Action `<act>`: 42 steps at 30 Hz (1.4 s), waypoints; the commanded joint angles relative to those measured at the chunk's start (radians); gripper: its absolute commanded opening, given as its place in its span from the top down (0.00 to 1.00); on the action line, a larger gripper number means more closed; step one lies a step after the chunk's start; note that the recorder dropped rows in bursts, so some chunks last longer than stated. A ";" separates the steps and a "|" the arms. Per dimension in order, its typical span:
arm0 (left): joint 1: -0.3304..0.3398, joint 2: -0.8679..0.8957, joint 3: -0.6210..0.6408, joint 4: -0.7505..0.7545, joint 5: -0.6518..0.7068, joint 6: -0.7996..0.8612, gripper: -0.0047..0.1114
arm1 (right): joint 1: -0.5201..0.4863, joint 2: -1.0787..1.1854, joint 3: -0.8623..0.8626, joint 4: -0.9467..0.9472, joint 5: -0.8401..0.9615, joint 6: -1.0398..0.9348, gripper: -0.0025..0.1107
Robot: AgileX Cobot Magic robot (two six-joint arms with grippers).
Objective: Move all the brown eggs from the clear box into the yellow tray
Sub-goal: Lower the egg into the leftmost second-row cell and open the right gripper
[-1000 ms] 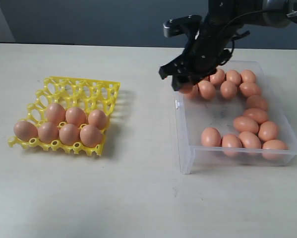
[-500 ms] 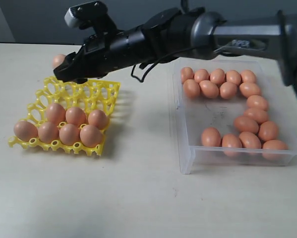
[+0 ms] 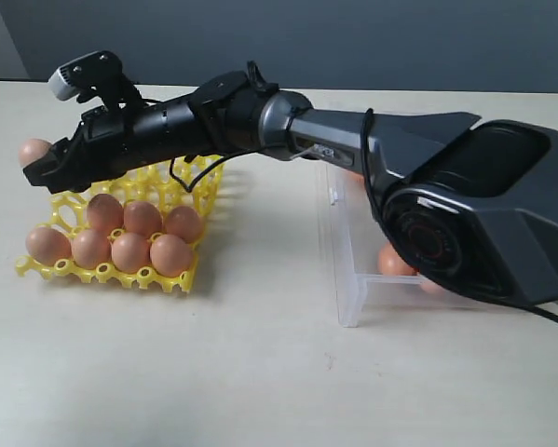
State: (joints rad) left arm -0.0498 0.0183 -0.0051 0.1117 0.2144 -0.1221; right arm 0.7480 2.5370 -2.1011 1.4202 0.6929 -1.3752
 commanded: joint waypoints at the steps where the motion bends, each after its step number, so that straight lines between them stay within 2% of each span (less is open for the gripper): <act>1: -0.002 0.006 0.005 0.002 -0.006 -0.001 0.85 | 0.002 0.035 -0.048 -0.010 0.004 0.045 0.97; 17: -0.002 0.006 0.005 0.002 -0.006 -0.001 0.85 | 0.004 0.056 -0.050 -0.026 -0.100 0.068 0.96; 18: -0.002 0.006 0.005 0.002 -0.006 -0.001 0.85 | 0.007 0.056 -0.050 -0.027 -0.100 0.068 0.93; 20: -0.002 0.006 0.005 0.002 -0.006 -0.001 0.85 | 0.011 0.056 -0.050 -0.046 -0.096 0.068 0.73; 22: -0.002 0.006 0.005 0.002 -0.006 -0.001 0.85 | 0.011 0.056 -0.050 -0.048 -0.096 0.070 0.58; 31: -0.002 0.006 0.005 0.002 -0.006 -0.001 0.85 | 0.011 0.056 -0.050 -0.093 -0.103 0.089 0.57; 42: -0.002 0.006 0.005 0.002 -0.006 -0.001 0.85 | 0.011 0.056 -0.050 -0.113 -0.143 0.094 0.47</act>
State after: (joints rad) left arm -0.0498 0.0183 -0.0051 0.1117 0.2144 -0.1221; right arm 0.7598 2.5952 -2.1432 1.3096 0.5690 -1.2816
